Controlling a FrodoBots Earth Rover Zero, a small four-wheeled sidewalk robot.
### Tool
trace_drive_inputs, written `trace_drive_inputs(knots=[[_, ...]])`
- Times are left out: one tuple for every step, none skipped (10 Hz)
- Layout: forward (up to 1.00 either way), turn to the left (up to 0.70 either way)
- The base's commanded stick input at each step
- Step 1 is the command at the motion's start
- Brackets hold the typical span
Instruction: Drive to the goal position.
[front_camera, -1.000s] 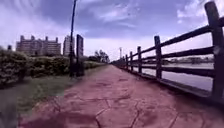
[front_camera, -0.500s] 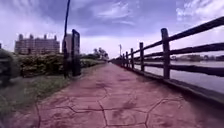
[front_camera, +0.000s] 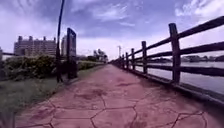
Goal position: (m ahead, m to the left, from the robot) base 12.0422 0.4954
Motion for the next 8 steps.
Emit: trace_drive_inputs(knots=[[1.0, 0.03], [1.0, 0.0], [1.0, 0.0], [1.0, 0.0], [1.0, 0.0], [1.0, 0.0], [1.0, 0.0], [1.0, 0.0]])
